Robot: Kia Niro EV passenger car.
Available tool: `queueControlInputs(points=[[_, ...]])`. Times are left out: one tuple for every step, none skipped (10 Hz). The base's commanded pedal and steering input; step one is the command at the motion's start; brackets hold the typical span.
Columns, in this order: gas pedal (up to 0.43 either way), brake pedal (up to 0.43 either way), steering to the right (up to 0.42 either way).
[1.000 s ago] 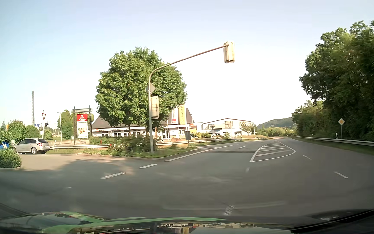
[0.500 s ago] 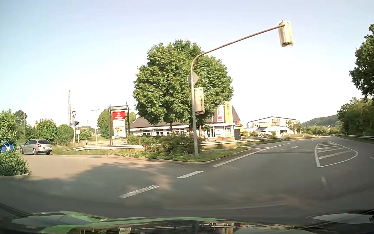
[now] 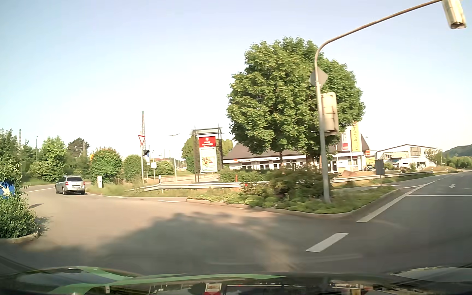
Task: Follow the waypoints while adhering to traffic rules and regulations
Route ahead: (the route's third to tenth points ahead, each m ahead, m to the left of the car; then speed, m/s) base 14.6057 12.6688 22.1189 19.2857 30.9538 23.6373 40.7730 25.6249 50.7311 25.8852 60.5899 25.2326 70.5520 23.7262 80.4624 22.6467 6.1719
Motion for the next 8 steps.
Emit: queueControlInputs(points=[[0.11,0.0,-0.284],[0.11,0.0,-0.283],[0.11,0.0,-0.282],[0.11,0.0,-0.282],[0.11,0.0,-0.281],[0.11,0.0,-0.279],[0.11,0.0,-0.276],[0.118,0.0,-0.272]])
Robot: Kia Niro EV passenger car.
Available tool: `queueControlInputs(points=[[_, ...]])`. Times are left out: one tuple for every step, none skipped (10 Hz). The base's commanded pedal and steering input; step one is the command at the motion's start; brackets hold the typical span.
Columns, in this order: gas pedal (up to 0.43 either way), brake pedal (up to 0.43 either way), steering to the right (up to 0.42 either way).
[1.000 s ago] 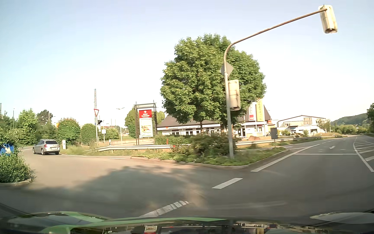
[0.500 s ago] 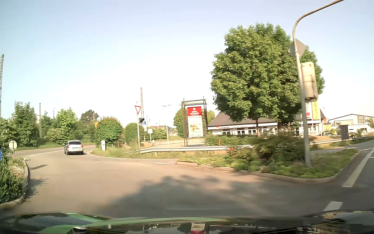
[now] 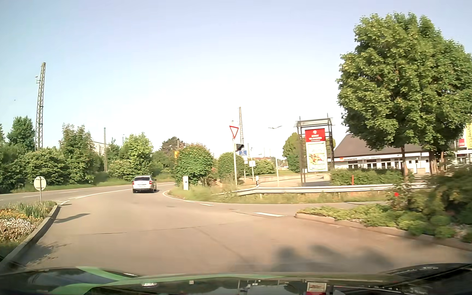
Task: Follow the waypoints while adhering to traffic rules and regulations
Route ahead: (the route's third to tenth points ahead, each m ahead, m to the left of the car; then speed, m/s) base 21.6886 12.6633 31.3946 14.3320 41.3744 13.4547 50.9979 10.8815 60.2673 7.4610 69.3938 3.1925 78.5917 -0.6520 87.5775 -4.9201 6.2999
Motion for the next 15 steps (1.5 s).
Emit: queueControlInputs(points=[[0.118,0.0,-0.264],[0.118,0.0,-0.251],[0.118,0.0,-0.237],[0.118,0.0,-0.222],[0.118,0.0,-0.213],[0.13,0.0,-0.193],[0.13,0.0,-0.178],[0.13,0.0,-0.174],[0.138,0.0,-0.169],[0.157,0.0,-0.161],[0.157,0.0,-0.155],[0.157,0.0,-0.145],[0.157,0.0,-0.133],[0.15,0.0,-0.114],[0.138,0.0,-0.089]])
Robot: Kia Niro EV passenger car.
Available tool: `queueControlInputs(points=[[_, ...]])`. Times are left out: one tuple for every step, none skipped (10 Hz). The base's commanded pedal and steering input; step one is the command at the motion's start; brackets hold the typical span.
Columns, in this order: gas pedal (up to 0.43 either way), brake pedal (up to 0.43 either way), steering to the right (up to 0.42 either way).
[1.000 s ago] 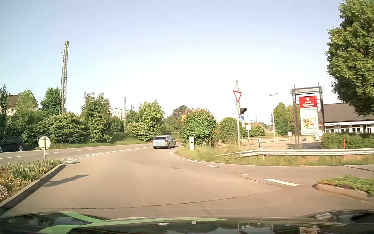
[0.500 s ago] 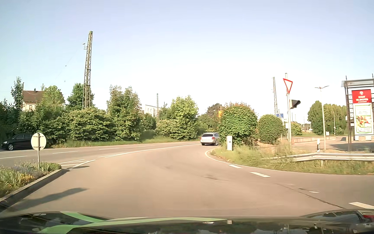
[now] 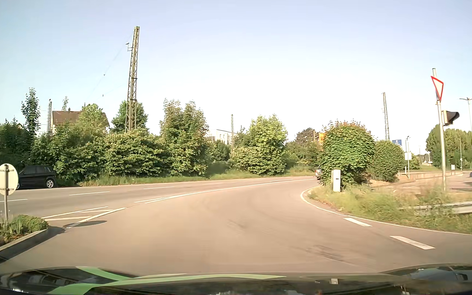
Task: Follow the waypoints while adhering to traffic rules and regulations
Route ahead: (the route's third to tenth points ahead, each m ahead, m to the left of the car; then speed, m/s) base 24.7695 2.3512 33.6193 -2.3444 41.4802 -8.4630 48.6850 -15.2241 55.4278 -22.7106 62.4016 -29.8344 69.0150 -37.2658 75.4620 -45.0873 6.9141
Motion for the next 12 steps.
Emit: queueControlInputs(points=[[0.11,0.0,-0.072],[0.079,0.0,-0.051],[0.079,0.0,-0.034],[0.079,0.0,-0.02],[0.079,0.0,-0.012],[0.067,0.0,-0.008],[0.047,0.0,0.004],[0.0,0.0,0.014],[0.0,0.0,0.021],[0.0,0.0,0.029],[0.0,0.0,0.035],[0.0,0.0,0.044]])
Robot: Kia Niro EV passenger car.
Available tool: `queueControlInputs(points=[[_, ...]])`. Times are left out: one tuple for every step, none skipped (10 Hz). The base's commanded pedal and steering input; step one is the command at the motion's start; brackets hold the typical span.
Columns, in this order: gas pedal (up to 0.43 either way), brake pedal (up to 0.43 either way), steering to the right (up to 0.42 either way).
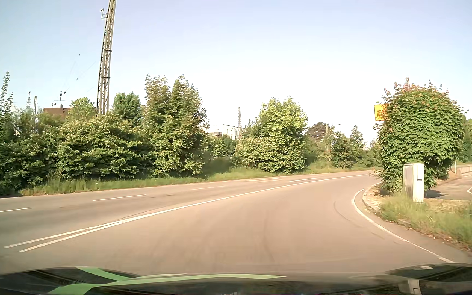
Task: Follow the waypoints while adhering to traffic rules and regulations
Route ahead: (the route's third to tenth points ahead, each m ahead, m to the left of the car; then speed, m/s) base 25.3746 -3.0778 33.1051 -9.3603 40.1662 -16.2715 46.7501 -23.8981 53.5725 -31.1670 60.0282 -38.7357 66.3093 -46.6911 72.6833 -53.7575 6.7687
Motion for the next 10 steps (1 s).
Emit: queueControlInputs(points=[[0.0,0.0,0.054],[0.0,0.0,0.067],[0.0,0.0,0.077],[0.0,0.0,0.081],[0.008,0.0,0.082],[0.02,0.0,0.083],[0.039,0.0,0.087],[0.047,0.0,0.096],[0.079,0.0,0.108],[0.087,0.0,0.116]])
